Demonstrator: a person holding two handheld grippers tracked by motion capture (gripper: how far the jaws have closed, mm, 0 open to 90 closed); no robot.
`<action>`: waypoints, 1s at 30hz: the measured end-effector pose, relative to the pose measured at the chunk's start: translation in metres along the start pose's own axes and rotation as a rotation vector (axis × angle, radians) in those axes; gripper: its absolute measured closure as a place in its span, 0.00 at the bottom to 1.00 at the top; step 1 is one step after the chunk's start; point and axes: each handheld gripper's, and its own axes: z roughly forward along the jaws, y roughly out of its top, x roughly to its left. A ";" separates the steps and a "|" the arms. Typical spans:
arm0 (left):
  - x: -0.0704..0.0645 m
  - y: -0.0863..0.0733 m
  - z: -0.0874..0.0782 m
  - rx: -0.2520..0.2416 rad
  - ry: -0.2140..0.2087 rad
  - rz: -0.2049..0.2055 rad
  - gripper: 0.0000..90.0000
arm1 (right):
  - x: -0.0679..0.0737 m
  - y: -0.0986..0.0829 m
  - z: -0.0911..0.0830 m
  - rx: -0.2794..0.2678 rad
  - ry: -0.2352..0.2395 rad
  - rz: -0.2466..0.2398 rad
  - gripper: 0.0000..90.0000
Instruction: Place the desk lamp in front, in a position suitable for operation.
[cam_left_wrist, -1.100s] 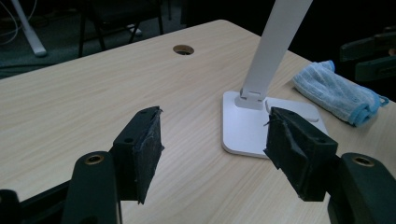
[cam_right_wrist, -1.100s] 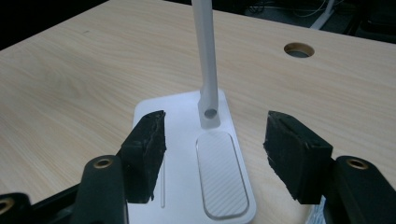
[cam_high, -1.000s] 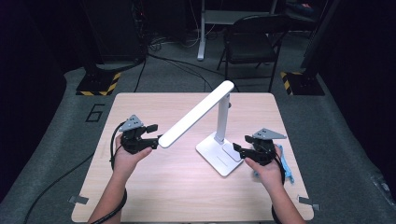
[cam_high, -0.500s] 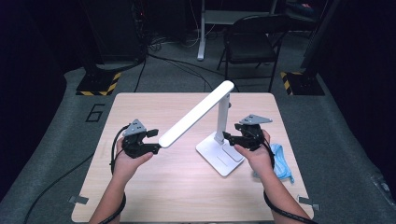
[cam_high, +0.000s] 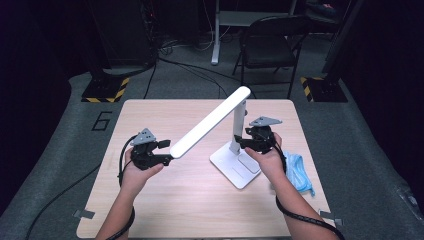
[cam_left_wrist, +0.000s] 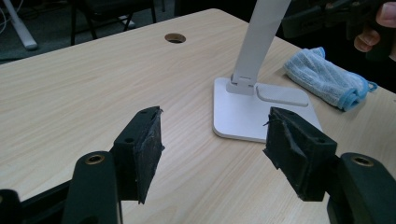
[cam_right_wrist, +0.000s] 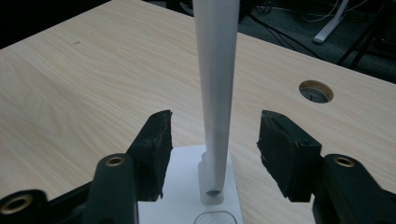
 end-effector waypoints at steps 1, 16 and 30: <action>0.000 0.000 0.000 0.008 -0.006 -0.008 0.40 | -0.002 0.001 0.001 -0.007 0.002 -0.005 0.51; 0.005 -0.005 0.004 0.003 0.000 -0.036 0.40 | -0.007 0.010 0.012 -0.039 0.022 0.059 0.71; 0.007 -0.006 0.003 0.002 -0.004 -0.041 0.40 | 0.008 0.017 0.014 -0.041 0.080 0.030 0.80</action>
